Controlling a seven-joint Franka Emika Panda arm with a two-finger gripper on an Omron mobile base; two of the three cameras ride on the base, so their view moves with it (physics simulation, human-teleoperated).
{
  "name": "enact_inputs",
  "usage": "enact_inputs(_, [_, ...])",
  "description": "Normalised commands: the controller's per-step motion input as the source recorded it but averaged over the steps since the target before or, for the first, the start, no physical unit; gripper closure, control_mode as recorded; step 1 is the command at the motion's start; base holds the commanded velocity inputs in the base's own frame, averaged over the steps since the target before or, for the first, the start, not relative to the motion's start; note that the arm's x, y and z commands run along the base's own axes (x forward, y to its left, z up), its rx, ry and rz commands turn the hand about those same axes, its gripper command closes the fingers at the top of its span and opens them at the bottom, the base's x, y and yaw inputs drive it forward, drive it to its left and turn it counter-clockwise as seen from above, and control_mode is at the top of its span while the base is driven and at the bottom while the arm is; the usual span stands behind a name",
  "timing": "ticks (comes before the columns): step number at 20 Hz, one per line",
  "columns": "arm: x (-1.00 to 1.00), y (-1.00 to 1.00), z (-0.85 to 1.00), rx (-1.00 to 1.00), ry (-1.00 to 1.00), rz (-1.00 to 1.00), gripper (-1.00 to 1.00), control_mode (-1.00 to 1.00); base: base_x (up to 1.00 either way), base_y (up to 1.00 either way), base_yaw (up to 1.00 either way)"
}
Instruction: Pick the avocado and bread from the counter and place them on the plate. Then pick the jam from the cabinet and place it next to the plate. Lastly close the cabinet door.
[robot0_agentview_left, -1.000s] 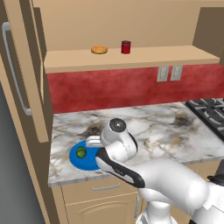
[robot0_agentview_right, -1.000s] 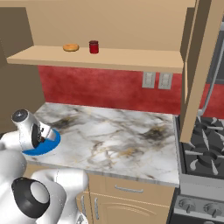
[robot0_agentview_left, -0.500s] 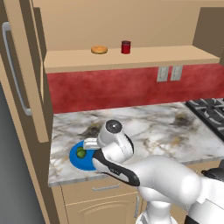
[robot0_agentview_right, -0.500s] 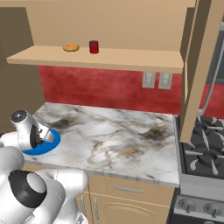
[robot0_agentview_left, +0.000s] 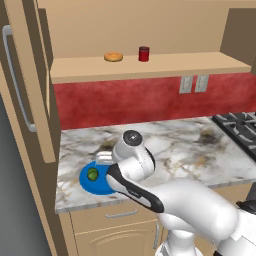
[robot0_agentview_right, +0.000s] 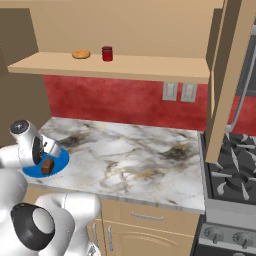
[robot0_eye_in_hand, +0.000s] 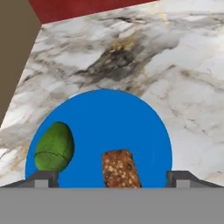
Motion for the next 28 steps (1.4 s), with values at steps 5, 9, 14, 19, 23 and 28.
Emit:
enact_inputs(5, [-0.01,-0.02,0.82,0.00,-0.04,0.00,-1.00,-1.00,0.00,0.00,0.00])
enact_inputs(9, [-0.24,-0.11,0.84,0.00,-0.13,0.00,-1.00,-1.00,0.00,0.00,0.00])
enact_inputs(14, [-0.59,-0.24,0.65,0.00,-0.21,0.03,-1.00,-1.00,0.00,0.00,0.00])
enact_inputs(19, [-0.59,-0.27,0.63,0.00,-0.28,0.02,-1.00,-1.00,0.00,0.00,0.00])
enact_inputs(23, [-0.56,-0.36,0.72,0.00,-0.28,0.00,-1.00,-1.00,0.00,0.00,0.00])
enact_inputs(28, [-0.27,-0.47,0.82,0.05,-0.22,0.00,-1.00,-1.00,0.00,0.00,0.00])
